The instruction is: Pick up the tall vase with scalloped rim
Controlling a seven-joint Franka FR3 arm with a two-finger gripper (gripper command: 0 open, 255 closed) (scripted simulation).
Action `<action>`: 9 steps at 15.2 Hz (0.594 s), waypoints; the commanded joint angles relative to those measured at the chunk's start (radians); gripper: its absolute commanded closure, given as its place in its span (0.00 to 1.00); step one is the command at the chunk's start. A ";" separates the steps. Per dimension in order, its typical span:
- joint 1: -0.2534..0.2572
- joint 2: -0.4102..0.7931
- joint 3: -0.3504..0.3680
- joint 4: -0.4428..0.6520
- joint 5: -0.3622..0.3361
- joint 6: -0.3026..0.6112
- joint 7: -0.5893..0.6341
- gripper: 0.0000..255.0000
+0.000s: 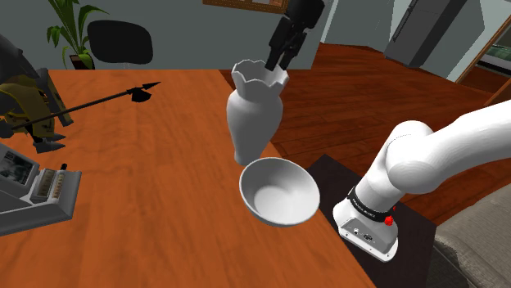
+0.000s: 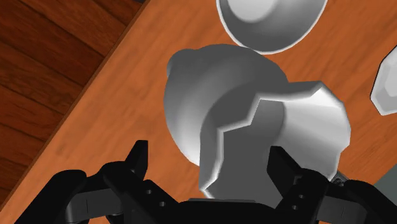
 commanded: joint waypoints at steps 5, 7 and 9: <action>0.002 -0.006 0.005 -0.066 0.009 0.059 -0.015 0.00; 0.002 -0.005 0.004 -0.065 0.009 0.059 -0.015 1.00; 0.002 -0.005 0.004 -0.065 0.009 0.058 -0.015 1.00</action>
